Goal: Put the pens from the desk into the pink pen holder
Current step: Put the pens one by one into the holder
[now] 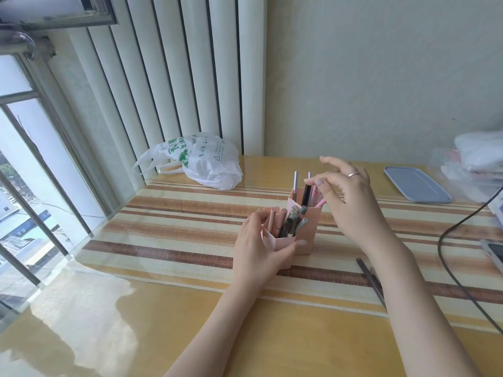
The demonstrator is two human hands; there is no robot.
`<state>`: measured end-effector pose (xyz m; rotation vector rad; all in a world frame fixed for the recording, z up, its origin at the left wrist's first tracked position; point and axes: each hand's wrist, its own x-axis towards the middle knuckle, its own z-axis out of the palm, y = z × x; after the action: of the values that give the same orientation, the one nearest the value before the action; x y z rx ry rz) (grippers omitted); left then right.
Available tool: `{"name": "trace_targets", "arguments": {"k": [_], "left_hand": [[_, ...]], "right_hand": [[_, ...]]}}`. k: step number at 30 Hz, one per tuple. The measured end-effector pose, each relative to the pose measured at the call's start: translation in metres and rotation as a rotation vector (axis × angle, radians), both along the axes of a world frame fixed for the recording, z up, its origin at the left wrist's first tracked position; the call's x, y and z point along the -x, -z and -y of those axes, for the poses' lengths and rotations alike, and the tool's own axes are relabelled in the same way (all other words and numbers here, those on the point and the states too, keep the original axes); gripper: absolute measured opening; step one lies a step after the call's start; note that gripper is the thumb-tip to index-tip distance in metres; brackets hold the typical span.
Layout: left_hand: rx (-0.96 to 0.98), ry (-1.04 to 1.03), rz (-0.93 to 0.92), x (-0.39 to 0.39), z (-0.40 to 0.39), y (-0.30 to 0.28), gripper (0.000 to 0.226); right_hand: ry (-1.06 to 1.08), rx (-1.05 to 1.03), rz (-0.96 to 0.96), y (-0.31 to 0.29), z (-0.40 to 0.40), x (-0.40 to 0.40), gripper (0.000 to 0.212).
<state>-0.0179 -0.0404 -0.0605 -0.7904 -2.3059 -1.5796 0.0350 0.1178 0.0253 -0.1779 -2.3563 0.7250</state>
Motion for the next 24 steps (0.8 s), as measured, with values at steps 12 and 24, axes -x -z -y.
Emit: {"name": "trace_targets", "arguments": {"k": [12,24], "left_hand": [[0.003,0.001,0.009,0.0,0.0,0.001,0.062],[0.012,0.005,0.011,0.001,0.0,0.001,0.061]], "right_hand": [[-0.017,0.04,0.064,-0.001,-0.003,-0.002,0.027],[0.021,0.226,0.04,-0.005,-0.026,-0.017,0.025]]}}
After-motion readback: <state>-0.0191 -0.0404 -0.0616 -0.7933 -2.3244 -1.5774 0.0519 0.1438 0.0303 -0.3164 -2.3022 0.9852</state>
